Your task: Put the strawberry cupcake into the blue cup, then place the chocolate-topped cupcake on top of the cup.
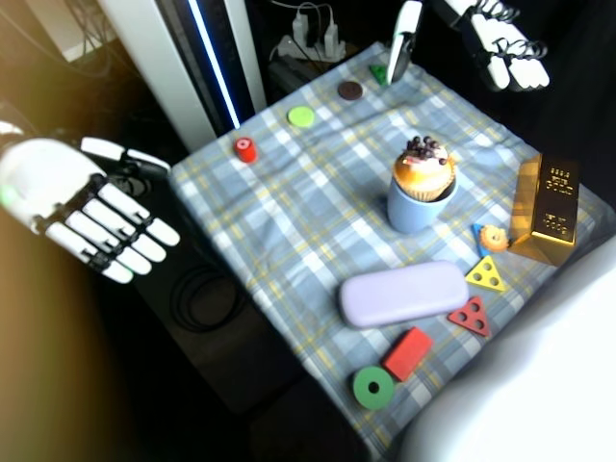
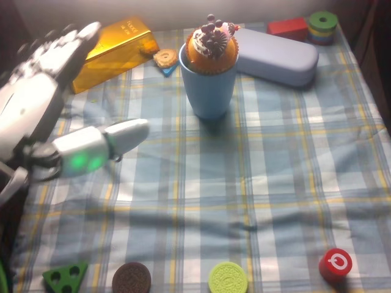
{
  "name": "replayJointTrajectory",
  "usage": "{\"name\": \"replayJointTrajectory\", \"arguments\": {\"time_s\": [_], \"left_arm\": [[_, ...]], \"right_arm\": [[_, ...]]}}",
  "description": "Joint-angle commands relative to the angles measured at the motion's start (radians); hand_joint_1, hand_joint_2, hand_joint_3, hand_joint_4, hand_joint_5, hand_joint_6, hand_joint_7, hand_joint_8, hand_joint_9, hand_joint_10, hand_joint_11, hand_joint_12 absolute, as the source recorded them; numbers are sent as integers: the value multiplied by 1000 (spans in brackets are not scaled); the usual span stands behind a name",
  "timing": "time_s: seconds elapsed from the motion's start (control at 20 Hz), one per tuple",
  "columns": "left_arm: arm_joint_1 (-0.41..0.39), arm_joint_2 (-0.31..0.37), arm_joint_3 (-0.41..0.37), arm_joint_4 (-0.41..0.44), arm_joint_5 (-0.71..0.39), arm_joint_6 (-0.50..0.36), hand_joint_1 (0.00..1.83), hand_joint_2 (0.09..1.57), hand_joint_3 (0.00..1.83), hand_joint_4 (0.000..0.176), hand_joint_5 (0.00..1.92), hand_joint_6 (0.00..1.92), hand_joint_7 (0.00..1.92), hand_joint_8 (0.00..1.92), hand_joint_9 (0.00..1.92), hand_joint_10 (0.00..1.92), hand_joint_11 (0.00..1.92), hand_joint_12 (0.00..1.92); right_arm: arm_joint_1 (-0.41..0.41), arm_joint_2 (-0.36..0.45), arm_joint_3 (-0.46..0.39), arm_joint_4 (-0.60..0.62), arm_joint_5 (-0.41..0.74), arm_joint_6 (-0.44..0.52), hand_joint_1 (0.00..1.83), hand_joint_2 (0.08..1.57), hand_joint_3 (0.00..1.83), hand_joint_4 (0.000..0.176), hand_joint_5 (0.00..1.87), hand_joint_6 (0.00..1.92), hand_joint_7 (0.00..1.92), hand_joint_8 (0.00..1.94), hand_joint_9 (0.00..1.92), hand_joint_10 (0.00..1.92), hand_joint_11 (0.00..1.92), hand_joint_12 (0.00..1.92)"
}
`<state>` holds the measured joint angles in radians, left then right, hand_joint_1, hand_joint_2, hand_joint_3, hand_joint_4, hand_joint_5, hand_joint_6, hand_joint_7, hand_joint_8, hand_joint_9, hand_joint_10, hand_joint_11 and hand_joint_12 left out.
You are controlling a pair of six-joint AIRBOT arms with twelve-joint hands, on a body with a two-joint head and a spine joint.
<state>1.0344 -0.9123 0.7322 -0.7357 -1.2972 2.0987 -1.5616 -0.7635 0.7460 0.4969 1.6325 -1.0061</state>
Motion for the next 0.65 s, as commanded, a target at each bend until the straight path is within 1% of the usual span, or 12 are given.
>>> {"name": "replayJointTrajectory", "arguments": {"time_s": [0.0, 0.05, 0.1, 0.15, 0.25, 0.3, 0.35, 0.4, 0.45, 0.5, 0.55, 0.6], "left_arm": [[5, -11, 3, 27, -180, -1, 354, 959, 12, 86, 0, 0, 1, 0, 12, 0, 2, 19], [29, -28, 3, -1, -202, -1, 336, 939, 1, 104, 0, 0, 11, 4, 20, 4, 14, 23], [41, -43, -2, -15, -226, -1, 324, 944, 3, 105, 0, 0, 7, 2, 25, 5, 17, 24], [50, -51, -7, -20, -247, -1, 318, 958, 8, 92, 0, 0, 18, 5, 45, 12, 49, 37], [77, -66, -15, -30, -310, -1, 350, 972, 3, 85, 0, 0, 56, 5, 101, 12, 102, 61], [92, -69, -19, -34, -339, -1, 379, 966, 0, 92, 0, 0, 85, 12, 139, 20, 149, 81], [113, -71, -25, -37, -374, -1, 396, 974, 2, 84, 0, 0, 71, 4, 94, 3, 90, 56], [132, -72, -31, -38, -408, -1, 370, 986, 6, 57, 4, 1, 74, 4, 84, 0, 86, 55], [151, -73, -40, -42, -437, -1, 368, 987, 6, 61, 5, 1, 74, 3, 77, 0, 76, 50], [157, -73, -46, -39, -437, 18, 365, 983, 3, 84, 3, 1, 68, 0, 59, 0, 58, 41], [158, -82, -47, -36, -437, 39, 367, 989, 6, 87, 0, 0, 73, 3, 65, 4, 61, 42], [159, -92, -46, -30, -437, 58, 361, 994, 6, 74, 19, 7, 93, 9, 93, 14, 76, 49]], "right_arm": [[16, -10, 0, 16, 129, -18, 0, 965, 1, 0, 89, 5, 87, 15, 67, 11, 0, 609], [28, -28, 5, 15, 129, -22, 0, 996, 1, 0, 55, 11, 39, 16, 18, 12, 0, 328], [42, -49, 12, 15, 129, -22, 0, 963, 0, 0, 72, 6, 46, 9, 8, 7, 0, 117], [53, -65, 19, 16, 129, -22, 0, 941, 0, 0, 65, 2, 35, 4, 1, 1, 0, 23], [94, -108, 35, 16, 129, -22, 0, 937, 0, 0, 43, 0, 10, 1, 0, 0, 0, 0], [112, -122, 43, 15, 129, -22, 0, 1013, 7, 0, 21, 0, 1, 0, 0, 0, 0, 0], [127, -139, 52, 10, 129, -23, 0, 1032, 10, 0, 23, 2, 0, 0, 0, 0, 0, 0], [144, -157, 65, 1, 129, -28, 0, 1068, 21, 0, 16, 0, 0, 0, 0, 0, 0, 0], [163, -177, 81, -10, 129, -29, 0, 1059, 14, 1, 2, 0, 0, 0, 0, 0, 0, 0], [178, -192, 93, -15, 129, -29, 0, 1068, 16, 18, 3, 1, 0, 0, 0, 0, 0, 0], [184, -203, 103, -16, 130, -29, 0, 1079, 20, 24, 6, 2, 0, 0, 0, 0, 0, 0], [184, -213, 117, -16, 130, -16, 0, 1065, 11, 36, 13, 5, 0, 0, 0, 0, 0, 0]]}}
